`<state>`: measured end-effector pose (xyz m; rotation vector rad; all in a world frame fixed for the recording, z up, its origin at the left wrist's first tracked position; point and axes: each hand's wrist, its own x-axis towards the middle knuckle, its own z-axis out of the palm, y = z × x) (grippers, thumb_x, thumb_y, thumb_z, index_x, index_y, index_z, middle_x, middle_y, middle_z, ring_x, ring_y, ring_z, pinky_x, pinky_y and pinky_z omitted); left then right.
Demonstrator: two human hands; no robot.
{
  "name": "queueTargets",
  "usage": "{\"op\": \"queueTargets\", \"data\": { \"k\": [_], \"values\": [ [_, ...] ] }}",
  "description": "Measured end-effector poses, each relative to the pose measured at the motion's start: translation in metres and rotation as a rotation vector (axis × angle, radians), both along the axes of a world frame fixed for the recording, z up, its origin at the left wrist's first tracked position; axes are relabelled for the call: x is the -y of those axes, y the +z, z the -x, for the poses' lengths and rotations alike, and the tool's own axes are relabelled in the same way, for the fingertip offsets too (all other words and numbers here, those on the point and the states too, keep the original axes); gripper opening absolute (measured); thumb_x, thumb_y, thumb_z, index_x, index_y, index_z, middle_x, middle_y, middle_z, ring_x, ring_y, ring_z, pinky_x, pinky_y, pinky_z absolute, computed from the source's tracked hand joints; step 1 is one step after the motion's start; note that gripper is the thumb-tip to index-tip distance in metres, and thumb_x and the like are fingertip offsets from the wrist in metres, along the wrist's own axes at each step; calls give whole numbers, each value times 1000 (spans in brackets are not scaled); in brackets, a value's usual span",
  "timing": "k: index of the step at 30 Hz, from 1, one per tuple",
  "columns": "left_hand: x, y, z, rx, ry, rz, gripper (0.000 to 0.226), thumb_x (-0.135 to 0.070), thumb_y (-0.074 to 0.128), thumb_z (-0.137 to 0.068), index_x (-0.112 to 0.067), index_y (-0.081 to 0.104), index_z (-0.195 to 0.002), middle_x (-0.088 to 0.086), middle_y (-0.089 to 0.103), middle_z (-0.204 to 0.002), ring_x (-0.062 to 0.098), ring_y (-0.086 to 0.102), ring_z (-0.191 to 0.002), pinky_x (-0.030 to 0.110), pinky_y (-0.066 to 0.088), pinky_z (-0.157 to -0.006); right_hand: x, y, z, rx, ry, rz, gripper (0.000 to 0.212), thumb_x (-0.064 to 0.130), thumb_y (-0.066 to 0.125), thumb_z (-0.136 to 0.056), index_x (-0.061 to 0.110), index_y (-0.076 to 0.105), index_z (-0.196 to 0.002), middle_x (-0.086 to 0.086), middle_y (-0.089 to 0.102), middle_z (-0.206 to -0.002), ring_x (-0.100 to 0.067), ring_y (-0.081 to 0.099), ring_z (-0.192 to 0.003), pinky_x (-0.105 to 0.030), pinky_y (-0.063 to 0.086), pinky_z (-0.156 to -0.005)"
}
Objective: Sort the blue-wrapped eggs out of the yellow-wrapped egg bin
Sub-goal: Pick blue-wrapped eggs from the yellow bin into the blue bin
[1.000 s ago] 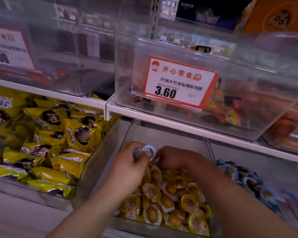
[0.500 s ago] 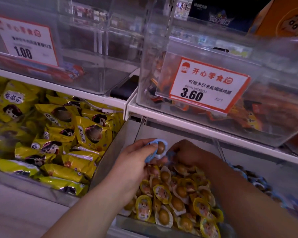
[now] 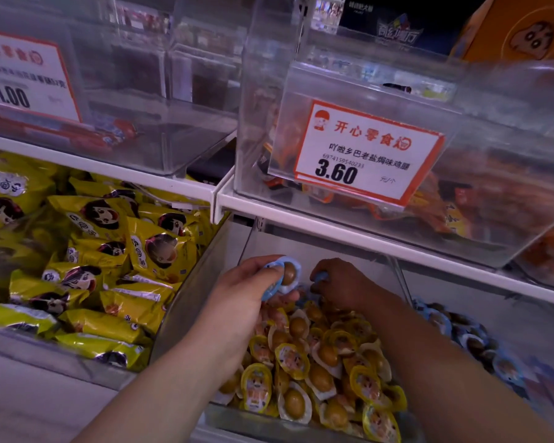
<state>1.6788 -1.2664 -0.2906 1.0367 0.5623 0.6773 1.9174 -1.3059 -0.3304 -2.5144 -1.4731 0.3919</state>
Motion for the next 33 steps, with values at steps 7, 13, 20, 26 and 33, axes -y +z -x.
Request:
{"op": "queueTargets", "data": {
  "k": [7,13,20,26,33],
  "values": [
    [0,-2,-4,-46,56,-57,21,-13,59,-95,-20,78,-91,11,76,-86,21,74,-76,27,51,-53,-27,-20,26,17,136,238,34,33,55,-97,14,63,-124,-13,60,-129,-30,58,-117,-40,49,-100],
    [-3,-6,-8,-58,77,-40,17,-13,60,-95,-19,76,-97,11,77,-90,22,75,-77,23,51,-53,-33,-29,28,14,90,199,27,22,59,-94,12,66,-118,-11,64,-124,-27,61,-111,-40,50,-97],
    [-3,-7,-10,-68,96,-89,20,-12,62,-93,-25,77,-90,6,77,-91,19,75,-81,22,51,-60,-12,17,34,-243,-274,-324,16,7,63,-85,11,73,-97,-8,71,-96,-26,70,-89,-34,57,-79],
    [24,-11,-9,-195,198,-705,19,-22,58,-98,-36,64,-109,-17,68,-105,-10,61,-96,9,47,-81,70,55,114,-1190,-505,-767,21,16,57,-93,6,73,-103,-17,74,-89,-27,70,-65,-30,51,-47],
    [77,-19,-22,-337,-44,-1238,50,-60,22,-101,-47,36,-147,-27,36,-149,-3,16,-146,33,24,-118,131,64,147,-1672,-567,-939,37,35,54,-97,10,70,-121,-16,72,-117,-27,69,-108,-31,58,-62]
  ]
}}
